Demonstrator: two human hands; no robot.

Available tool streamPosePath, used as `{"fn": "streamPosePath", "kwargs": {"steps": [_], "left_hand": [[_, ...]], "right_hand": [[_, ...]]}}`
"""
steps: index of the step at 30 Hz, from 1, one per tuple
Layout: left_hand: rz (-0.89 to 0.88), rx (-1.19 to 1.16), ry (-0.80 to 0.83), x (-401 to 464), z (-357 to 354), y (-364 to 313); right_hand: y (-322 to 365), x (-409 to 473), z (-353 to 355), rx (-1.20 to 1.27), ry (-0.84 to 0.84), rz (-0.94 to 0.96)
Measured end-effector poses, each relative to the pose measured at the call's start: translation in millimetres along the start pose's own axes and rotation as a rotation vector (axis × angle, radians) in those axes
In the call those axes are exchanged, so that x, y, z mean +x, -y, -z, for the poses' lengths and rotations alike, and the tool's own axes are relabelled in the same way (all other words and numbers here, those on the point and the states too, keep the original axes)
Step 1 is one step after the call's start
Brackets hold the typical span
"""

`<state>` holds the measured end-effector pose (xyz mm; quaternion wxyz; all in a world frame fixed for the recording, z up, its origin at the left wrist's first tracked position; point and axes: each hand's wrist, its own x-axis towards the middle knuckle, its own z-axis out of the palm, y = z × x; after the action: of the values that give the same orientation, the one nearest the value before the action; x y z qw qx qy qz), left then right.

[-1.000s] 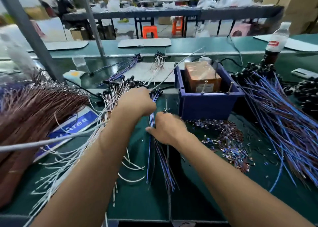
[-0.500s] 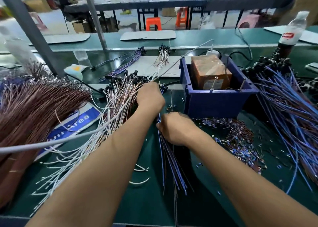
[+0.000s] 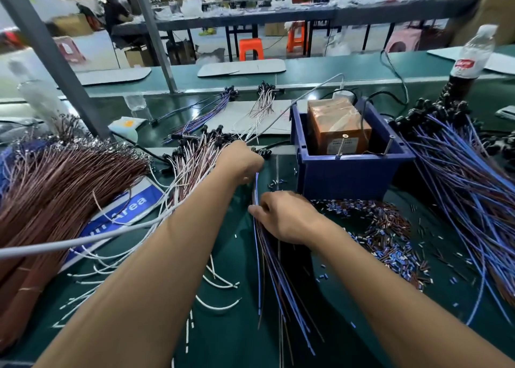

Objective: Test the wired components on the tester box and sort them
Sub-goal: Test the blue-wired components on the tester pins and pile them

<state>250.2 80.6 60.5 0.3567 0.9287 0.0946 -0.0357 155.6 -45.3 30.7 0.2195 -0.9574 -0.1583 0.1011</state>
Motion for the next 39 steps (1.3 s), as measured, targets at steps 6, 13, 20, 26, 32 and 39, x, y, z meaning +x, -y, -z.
{"fn": "streamPosePath", "kwargs": {"steps": [6, 13, 20, 26, 32, 39], "left_hand": [[-0.062, 0.155, -0.068, -3, -1, 1], [-0.090, 0.216, -0.206, -10, -12, 13], [-0.137, 0.210, -0.293, -13, -5, 7], [0.034, -0.486, 0.006, -32, 6, -20], [-0.133, -1.063, -0.021, -63, 35, -45], [-0.488, -1.172, -0.221, -86, 52, -64]], "right_hand": [[-2, -3, -1, 0.027, -0.028, 0.010], [0, -2, -2, -0.012, -0.021, 0.002], [3, -2, -4, -0.089, -0.026, 0.017], [1, -2, 1, 0.054, 0.001, -0.014], [-15, -30, 13, 0.521, 0.057, 0.095], [-48, -77, 39, 0.871, -0.111, 0.310]]}}
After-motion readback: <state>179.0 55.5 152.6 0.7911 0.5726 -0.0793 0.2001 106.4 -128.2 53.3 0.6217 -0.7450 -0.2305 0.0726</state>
